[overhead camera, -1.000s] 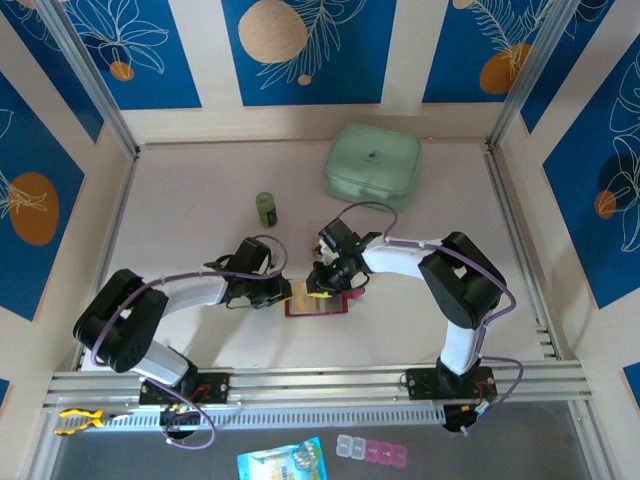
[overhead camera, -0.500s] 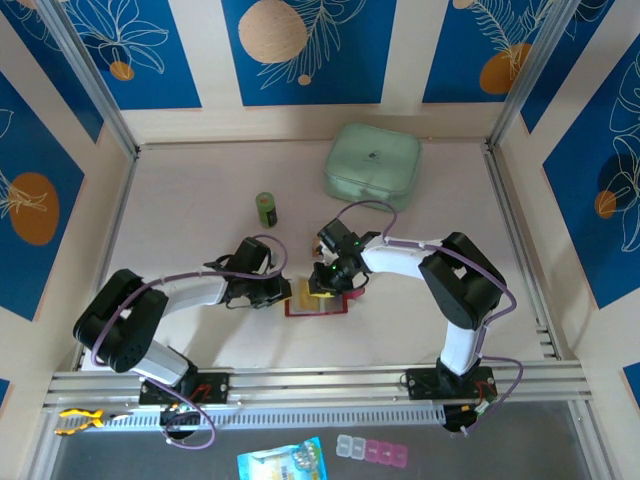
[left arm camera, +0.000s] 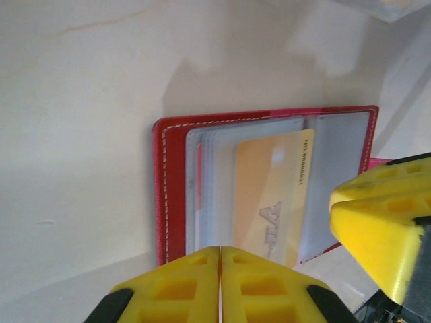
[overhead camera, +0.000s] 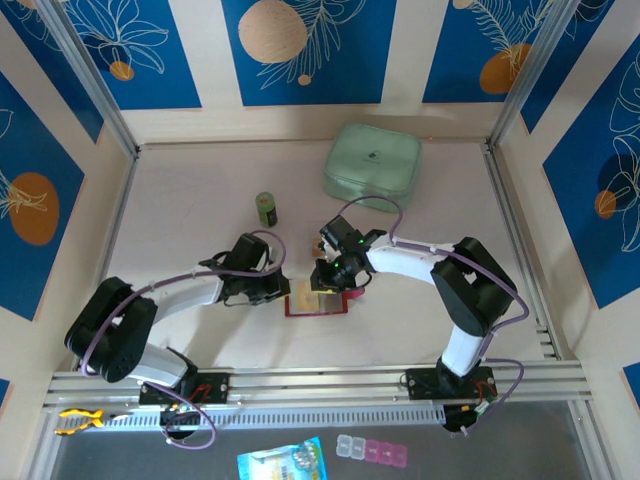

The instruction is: Take the credit cards out of the card holder

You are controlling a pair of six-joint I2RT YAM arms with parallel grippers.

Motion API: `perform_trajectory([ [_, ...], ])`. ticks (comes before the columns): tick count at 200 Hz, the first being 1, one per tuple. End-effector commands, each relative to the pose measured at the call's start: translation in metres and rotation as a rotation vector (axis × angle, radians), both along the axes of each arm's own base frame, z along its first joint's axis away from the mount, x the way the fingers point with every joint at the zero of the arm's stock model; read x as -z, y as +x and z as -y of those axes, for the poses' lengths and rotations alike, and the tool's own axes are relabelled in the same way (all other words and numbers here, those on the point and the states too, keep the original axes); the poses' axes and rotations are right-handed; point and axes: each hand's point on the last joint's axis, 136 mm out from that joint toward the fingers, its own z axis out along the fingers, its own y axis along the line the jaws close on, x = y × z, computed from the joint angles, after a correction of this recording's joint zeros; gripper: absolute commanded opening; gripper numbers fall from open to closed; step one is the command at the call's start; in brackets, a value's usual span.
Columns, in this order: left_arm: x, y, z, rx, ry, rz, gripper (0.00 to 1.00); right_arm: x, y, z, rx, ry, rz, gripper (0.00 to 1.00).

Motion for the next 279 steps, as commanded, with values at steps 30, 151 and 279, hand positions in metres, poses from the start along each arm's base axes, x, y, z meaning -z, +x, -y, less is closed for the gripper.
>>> perform_trajectory([
  [30,-0.006,-0.001,0.024,0.077,-0.05,-0.009,0.05,-0.005,-0.006,-0.01,-0.007,0.089,-0.047,0.22],
  [151,0.024,-0.012,0.012,0.103,0.06,-0.07,0.02,0.021,-0.012,-0.008,-0.004,0.066,-0.117,0.22],
  [279,0.014,-0.007,0.016,0.1,0.042,-0.048,0.03,-0.001,-0.006,-0.003,-0.012,0.079,-0.059,0.22],
])
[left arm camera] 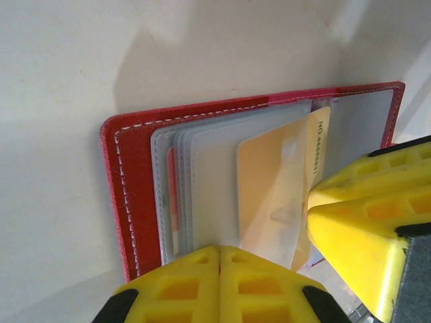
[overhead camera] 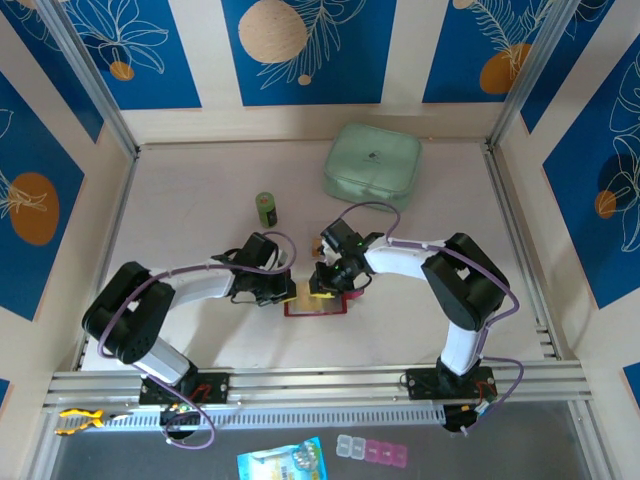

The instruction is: Take the credit cards out of the card holder

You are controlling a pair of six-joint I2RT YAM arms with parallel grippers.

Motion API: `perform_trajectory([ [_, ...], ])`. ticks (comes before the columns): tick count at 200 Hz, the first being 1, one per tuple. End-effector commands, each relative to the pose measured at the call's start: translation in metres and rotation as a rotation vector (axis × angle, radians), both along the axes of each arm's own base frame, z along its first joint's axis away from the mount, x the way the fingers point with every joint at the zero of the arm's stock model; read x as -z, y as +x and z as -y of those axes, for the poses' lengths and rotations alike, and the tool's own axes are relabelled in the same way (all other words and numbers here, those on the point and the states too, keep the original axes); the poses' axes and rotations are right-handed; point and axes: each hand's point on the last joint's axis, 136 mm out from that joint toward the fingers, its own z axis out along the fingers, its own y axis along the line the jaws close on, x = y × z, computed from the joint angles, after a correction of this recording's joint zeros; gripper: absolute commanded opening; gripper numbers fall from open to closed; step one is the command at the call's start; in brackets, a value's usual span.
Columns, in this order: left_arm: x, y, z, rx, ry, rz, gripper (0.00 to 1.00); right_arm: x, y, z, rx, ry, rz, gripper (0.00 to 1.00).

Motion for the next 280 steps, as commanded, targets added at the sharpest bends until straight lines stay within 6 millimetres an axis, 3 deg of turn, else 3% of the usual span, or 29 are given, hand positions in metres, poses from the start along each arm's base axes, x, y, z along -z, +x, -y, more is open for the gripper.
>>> perform_trajectory([
  [1,-0.004,0.001,-0.001,0.006,0.027,0.01,0.03,-0.017,-0.003,0.0,-0.013,0.037,0.005,0.22],
  [67,-0.02,0.006,0.01,0.013,-0.016,0.026,0.03,-0.018,0.0,0.011,0.026,0.039,0.004,0.23],
  [130,-0.009,0.001,0.018,0.028,-0.016,0.002,0.03,-0.009,0.001,0.01,0.026,0.043,-0.021,0.26],
  [200,0.004,-0.004,0.005,0.025,0.06,-0.016,0.02,0.005,-0.003,0.01,0.021,0.045,-0.063,0.29],
  [280,0.009,-0.006,0.002,0.026,0.075,-0.028,0.02,-0.006,-0.01,-0.002,0.016,0.162,-0.088,0.26],
])
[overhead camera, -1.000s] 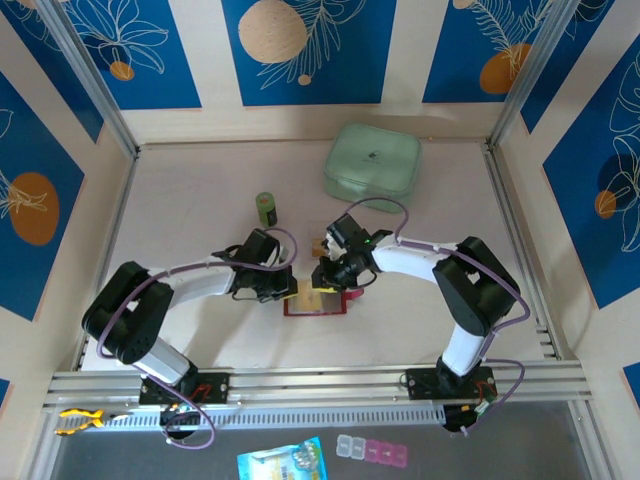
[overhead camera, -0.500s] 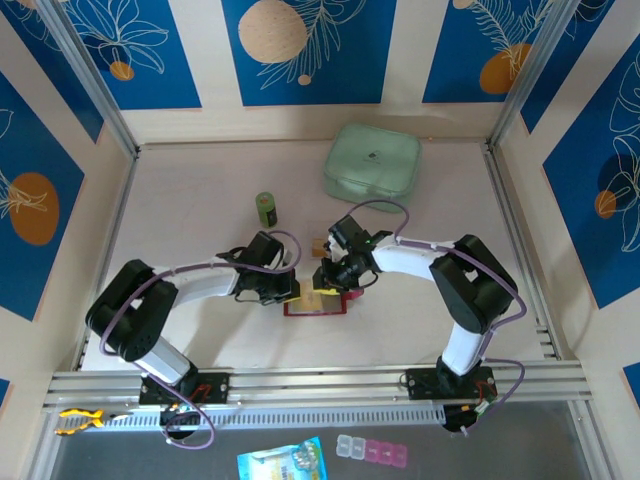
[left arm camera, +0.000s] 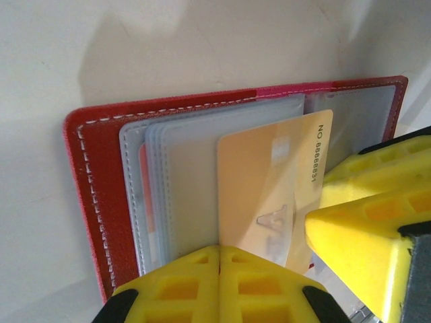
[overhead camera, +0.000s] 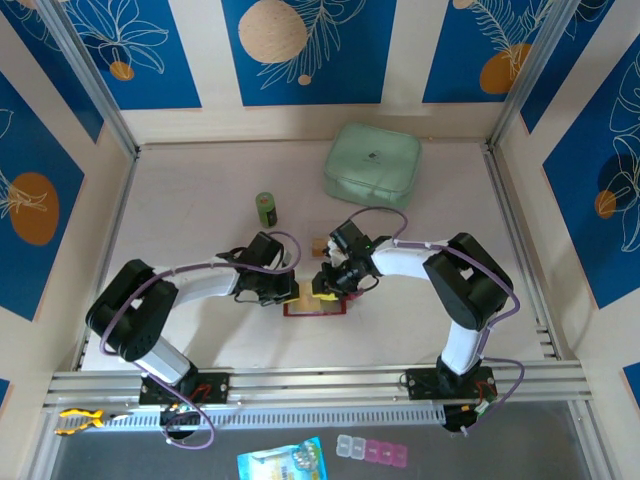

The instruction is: Take the credit cards out of the card holder

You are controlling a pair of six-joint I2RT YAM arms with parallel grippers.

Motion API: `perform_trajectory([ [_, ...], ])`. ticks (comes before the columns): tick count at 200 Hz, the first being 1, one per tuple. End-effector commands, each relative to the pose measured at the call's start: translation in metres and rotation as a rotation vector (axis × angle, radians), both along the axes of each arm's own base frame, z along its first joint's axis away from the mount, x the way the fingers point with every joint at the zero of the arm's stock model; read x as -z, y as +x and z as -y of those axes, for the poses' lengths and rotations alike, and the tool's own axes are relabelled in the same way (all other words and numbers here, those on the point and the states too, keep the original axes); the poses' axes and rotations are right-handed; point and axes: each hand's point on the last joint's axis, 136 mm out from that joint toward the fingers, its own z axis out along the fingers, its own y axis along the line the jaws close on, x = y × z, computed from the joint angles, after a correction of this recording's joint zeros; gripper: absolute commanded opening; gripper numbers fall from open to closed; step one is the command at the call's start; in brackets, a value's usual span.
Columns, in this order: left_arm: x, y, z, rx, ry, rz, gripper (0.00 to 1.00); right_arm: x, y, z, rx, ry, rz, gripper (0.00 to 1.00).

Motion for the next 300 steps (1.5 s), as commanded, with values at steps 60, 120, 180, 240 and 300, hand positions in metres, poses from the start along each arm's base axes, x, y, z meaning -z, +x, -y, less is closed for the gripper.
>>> perform_trajectory([
  [60,0.01,-0.004,-0.005,0.003,0.053,-0.025,0.02,-0.011,-0.004,-0.002,0.016,0.068,-0.019,0.21],
  [120,0.009,-0.003,-0.005,0.005,0.059,-0.023,0.02,-0.013,-0.003,0.007,0.028,0.048,-0.007,0.13],
  [180,0.008,-0.003,-0.005,0.006,0.057,-0.023,0.02,-0.018,-0.004,0.025,0.045,0.022,0.014,0.09],
  [240,-0.002,0.003,0.003,0.004,0.017,-0.004,0.03,-0.039,0.001,0.041,0.014,-0.024,0.09,0.06],
  [300,-0.032,0.014,0.007,-0.002,-0.028,0.086,0.1,-0.072,0.021,0.059,-0.204,-0.111,0.319,0.03],
])
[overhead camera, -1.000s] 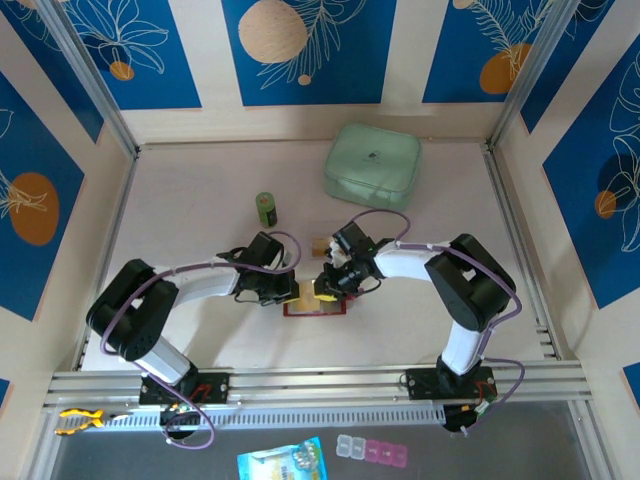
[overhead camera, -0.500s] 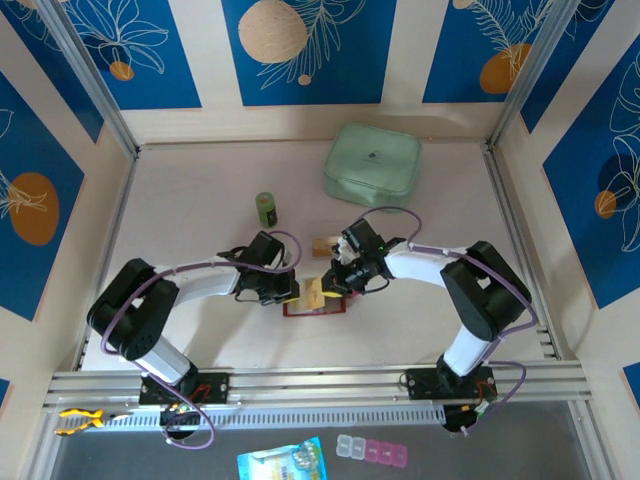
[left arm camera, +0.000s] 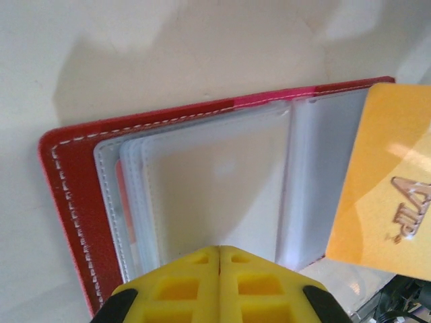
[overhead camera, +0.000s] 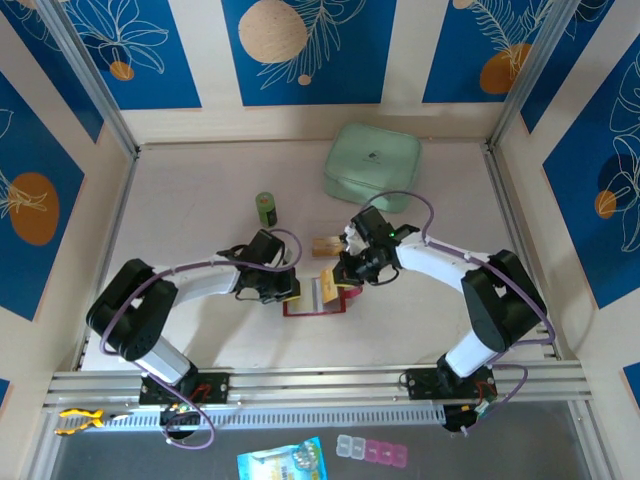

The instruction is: Take the credit cards out of the card holder

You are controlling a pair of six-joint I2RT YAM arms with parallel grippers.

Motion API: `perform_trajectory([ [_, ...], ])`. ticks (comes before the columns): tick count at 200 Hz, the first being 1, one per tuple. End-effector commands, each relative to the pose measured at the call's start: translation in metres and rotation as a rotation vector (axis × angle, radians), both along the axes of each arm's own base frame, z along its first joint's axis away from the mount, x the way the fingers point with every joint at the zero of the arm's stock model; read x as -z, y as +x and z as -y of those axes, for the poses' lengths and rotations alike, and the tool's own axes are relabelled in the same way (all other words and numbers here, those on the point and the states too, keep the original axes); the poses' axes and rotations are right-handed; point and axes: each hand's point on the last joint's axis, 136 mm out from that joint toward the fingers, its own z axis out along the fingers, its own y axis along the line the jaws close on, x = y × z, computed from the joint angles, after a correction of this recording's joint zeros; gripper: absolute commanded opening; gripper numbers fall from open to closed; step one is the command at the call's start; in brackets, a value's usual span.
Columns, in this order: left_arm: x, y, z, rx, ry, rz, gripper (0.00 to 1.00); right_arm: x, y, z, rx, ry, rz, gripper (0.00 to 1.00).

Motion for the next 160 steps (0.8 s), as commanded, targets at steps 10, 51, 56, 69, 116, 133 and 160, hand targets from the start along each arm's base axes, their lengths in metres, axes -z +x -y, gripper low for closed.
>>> perform_trajectory([
  [10,-0.027,0.009,0.002,-0.003,-0.023,0.087,0.1,-0.027,0.009,0.015,-0.22,-0.093,0.194,0.03],
  [51,-0.033,0.01,-0.013,-0.041,-0.009,0.132,0.12,-0.04,0.037,0.03,-0.47,-0.237,0.386,0.02],
  [56,-0.033,0.009,-0.015,-0.047,-0.006,0.132,0.12,-0.042,0.04,0.029,-0.515,-0.244,0.412,0.02],
  [69,-0.032,0.008,-0.019,-0.057,-0.001,0.135,0.12,-0.045,0.049,0.029,-0.637,-0.284,0.484,0.0],
  [116,-0.03,0.0,-0.038,-0.097,0.014,0.142,0.13,-0.046,0.083,0.034,-0.949,-0.452,0.615,0.0],
  [133,-0.029,-0.002,-0.044,-0.109,0.015,0.142,0.13,-0.047,0.089,0.029,-1.021,-0.451,0.624,0.0],
  [160,-0.028,-0.005,-0.049,-0.125,0.012,0.139,0.13,-0.045,0.098,0.021,-1.109,-0.443,0.632,0.0],
])
